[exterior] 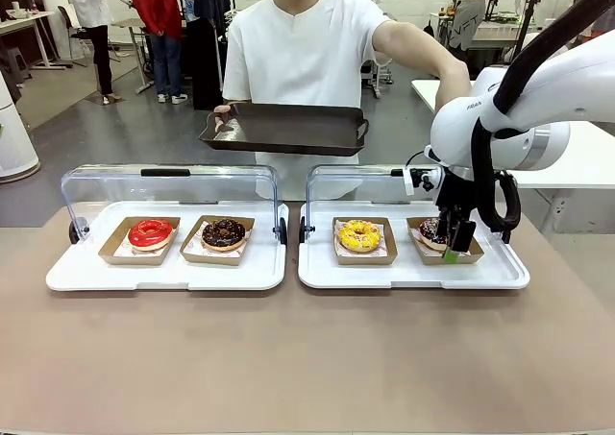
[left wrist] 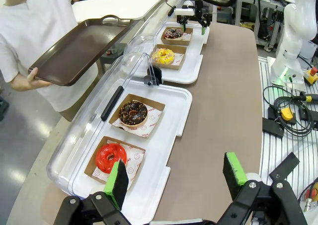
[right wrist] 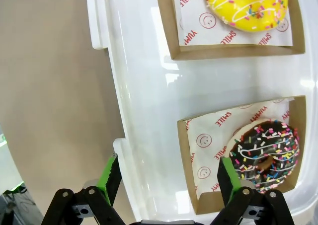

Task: Provide the desired donut to the person.
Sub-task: Pick up and lift the Paper togo box containing the Donut pointed at by the person.

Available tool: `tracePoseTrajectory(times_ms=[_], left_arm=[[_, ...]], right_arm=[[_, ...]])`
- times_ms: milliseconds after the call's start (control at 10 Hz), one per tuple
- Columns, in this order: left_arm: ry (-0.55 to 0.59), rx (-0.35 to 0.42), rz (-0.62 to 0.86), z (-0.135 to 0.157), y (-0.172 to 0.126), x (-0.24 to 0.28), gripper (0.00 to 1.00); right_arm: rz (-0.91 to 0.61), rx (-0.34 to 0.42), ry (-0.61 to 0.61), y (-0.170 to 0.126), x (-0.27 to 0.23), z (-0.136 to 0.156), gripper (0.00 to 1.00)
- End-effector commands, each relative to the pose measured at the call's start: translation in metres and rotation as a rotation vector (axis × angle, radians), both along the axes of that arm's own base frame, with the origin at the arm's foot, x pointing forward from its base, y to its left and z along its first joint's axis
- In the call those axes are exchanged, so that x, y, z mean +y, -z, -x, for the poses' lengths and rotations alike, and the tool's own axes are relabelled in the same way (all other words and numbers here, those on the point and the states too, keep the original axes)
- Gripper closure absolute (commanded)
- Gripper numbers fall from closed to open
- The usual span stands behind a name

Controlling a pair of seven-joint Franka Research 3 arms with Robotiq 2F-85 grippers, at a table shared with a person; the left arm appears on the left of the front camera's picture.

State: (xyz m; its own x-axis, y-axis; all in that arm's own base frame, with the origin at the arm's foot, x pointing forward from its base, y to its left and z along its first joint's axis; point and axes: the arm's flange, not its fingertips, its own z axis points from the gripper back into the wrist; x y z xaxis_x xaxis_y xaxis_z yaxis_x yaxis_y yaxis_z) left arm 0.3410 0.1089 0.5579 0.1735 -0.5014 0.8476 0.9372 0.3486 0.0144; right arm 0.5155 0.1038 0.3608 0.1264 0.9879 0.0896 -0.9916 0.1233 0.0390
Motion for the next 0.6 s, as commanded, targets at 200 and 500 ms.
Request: tracePoseTrajectory(times_ms=[200,500], left_arm=[[0.001,-0.016,0.018,0.0,0.0,0.0,0.0],[0.001,-0.016,0.018,0.0,0.0,0.0,0.0]], right_arm=[[-0.016,-0.049,-0.094,0.016,0.001,0.012,0.0],[-0.018,-0.056,-0.073,0.021,0.005,0.004,0.0]])
